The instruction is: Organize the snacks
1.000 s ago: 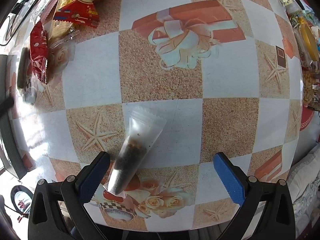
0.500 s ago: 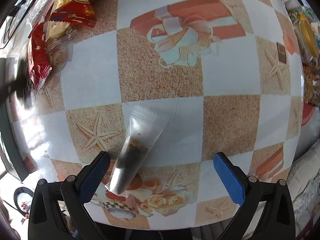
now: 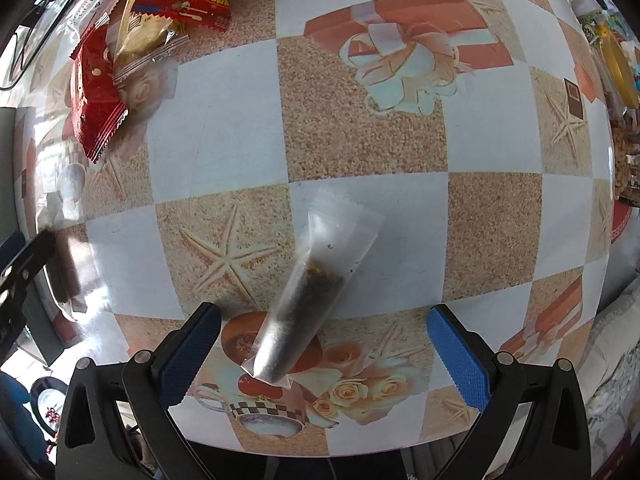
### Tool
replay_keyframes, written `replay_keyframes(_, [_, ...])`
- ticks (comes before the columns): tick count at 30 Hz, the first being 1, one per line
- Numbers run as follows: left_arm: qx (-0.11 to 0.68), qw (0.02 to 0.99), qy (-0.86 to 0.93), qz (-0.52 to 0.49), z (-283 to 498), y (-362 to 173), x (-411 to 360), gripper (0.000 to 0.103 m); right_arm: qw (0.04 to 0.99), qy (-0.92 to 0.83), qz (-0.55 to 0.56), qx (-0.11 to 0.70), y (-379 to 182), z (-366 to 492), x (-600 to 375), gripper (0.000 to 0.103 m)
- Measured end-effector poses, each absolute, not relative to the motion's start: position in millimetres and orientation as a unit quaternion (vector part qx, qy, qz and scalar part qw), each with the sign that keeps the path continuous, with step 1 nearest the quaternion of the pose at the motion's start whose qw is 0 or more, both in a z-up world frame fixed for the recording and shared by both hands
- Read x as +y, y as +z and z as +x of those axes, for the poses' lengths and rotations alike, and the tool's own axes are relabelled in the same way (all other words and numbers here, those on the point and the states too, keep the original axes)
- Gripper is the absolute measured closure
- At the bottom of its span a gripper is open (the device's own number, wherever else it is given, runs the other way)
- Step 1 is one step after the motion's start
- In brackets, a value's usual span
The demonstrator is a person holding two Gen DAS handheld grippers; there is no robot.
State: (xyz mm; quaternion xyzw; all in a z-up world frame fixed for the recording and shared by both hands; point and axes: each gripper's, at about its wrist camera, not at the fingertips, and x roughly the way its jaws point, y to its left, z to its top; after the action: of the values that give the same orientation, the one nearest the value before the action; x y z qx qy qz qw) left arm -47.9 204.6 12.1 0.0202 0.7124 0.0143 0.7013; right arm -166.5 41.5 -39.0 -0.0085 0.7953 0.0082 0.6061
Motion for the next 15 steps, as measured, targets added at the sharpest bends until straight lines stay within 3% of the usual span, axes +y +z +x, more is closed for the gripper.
replay_keyframes(7, [0.726, 0.687, 0.011, -0.008, -71, -2, 220, 0.032, 0.616, 0.018, -0.022, 0.787, -29, -172, 60, 0.023])
replay_keyframes(9, [0.724, 0.689, -0.001, -0.009, -73, 0, 222, 0.044, 0.62, 0.019, -0.026, 0.784, -25, -173, 64, 0.033])
replay_keyframes(10, [0.722, 0.692, -0.005, -0.004, -78, 4, 223, 0.063, 0.623, 0.019, -0.028, 0.781, -23, -174, 67, 0.038])
replay_keyframes(11, [0.722, 0.692, -0.012, 0.0, -81, 7, 218, 0.083, 0.629, 0.022, -0.032, 0.776, -19, -174, 70, 0.056])
replay_keyframes(12, [0.725, 0.689, -0.018, 0.003, -80, 7, 216, 0.085, 0.634, 0.025, -0.038, 0.772, -16, -173, 74, 0.081])
replay_keyframes(15, [0.726, 0.687, -0.023, -0.016, -75, 14, 212, 0.087, 0.63, 0.047, -0.036, 0.774, -13, -171, 82, 0.084])
